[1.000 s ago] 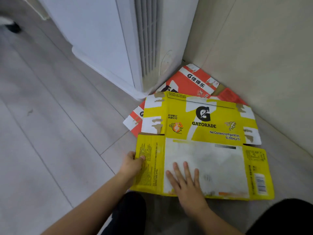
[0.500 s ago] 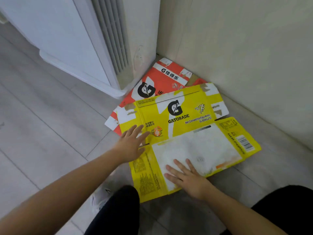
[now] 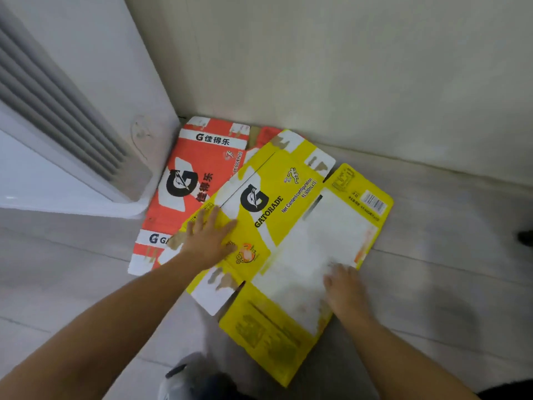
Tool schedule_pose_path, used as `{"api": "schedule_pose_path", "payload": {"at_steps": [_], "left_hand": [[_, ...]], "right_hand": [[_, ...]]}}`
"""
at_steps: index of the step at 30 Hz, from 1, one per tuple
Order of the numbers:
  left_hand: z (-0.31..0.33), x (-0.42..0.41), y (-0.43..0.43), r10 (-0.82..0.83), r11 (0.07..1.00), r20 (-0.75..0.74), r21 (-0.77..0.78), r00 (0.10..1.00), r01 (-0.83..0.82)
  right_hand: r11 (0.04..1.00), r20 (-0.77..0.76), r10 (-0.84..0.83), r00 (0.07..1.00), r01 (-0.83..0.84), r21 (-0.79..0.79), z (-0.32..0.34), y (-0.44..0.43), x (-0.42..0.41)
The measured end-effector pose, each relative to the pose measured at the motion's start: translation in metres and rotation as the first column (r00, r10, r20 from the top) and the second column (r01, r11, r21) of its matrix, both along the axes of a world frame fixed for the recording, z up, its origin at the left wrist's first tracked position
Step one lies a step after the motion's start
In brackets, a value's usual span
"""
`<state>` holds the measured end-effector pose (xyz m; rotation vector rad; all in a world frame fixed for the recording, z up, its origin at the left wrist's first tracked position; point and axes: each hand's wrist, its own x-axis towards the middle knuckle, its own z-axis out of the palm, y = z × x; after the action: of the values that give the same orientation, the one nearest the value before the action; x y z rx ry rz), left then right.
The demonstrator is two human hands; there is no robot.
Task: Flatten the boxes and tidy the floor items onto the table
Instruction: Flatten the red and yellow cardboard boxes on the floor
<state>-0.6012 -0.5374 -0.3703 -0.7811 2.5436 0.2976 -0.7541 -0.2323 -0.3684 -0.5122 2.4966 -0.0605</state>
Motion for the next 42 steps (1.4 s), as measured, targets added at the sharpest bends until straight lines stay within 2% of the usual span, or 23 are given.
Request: {"api": "schedule_pose_path", "payload": {"at_steps": [2,4,6,7,11,16,20,24,26,28,31,35,42], "left_hand": [[-0.008,-0.022,-0.021,0.112,0.993,0.010,0.033,0.994,-0.112],[-0.018,-0.042,-0.040,0.158,0.986,0.049,0.054,0.986,-0.161],[-0.022,-0.058,-0.050,0.144,0.988,0.087,0.044,0.986,-0.148],[-0.023,-0.062,-0.050,0.138,0.989,0.094,0.038,0.986,-0.142],[-0.016,-0.049,-0.046,0.153,0.983,0.095,0.086,0.984,-0.161],[-0.006,0.001,-0.039,0.394,0.902,-0.031,0.204,0.918,-0.380],[-0.004,0.042,-0.056,0.561,0.819,-0.130,0.230,0.818,-0.525],[-0.001,0.054,-0.090,0.629,0.777,-0.209,0.196,0.749,-0.598],[0.000,0.047,-0.099,0.628,0.776,-0.285,0.160,0.725,-0.610],[-0.006,0.040,-0.095,0.536,0.843,-0.266,0.119,0.802,-0.524],[-0.027,0.040,-0.076,0.364,0.931,-0.120,0.083,0.924,-0.356],[-0.044,0.036,-0.071,0.336,0.941,-0.066,0.068,0.940,-0.331],[-0.067,0.030,-0.070,0.309,0.951,-0.072,0.033,0.948,-0.307]], "right_hand": [[0.957,0.020,-0.282,0.959,0.283,-0.066,-0.016,-0.005,0.000],[0.846,0.107,-0.500,0.860,0.511,-0.154,-0.026,-0.008,-0.002],[0.741,0.186,-0.616,0.765,0.643,-0.191,-0.031,-0.006,-0.004],[0.728,0.204,-0.626,0.753,0.657,-0.194,-0.032,-0.003,-0.004],[0.729,0.115,-0.631,0.767,0.638,-0.249,-0.030,0.008,-0.001],[0.760,0.029,-0.569,0.822,0.539,-0.363,-0.007,-0.007,-0.007],[0.747,0.081,-0.470,0.879,0.445,-0.493,-0.002,-0.046,-0.011],[0.711,0.097,-0.417,0.904,0.391,-0.584,-0.003,-0.107,-0.023],[0.744,0.106,-0.325,0.940,0.323,-0.584,-0.007,-0.138,-0.029],[0.848,0.093,-0.200,0.975,0.220,-0.483,-0.013,-0.155,-0.025],[0.948,0.084,-0.121,0.989,0.140,-0.286,-0.027,-0.149,-0.002],[0.979,0.104,0.008,0.995,0.013,-0.202,-0.047,-0.138,0.014],[0.979,0.077,0.012,0.997,0.004,-0.204,-0.070,-0.138,0.018]]}}
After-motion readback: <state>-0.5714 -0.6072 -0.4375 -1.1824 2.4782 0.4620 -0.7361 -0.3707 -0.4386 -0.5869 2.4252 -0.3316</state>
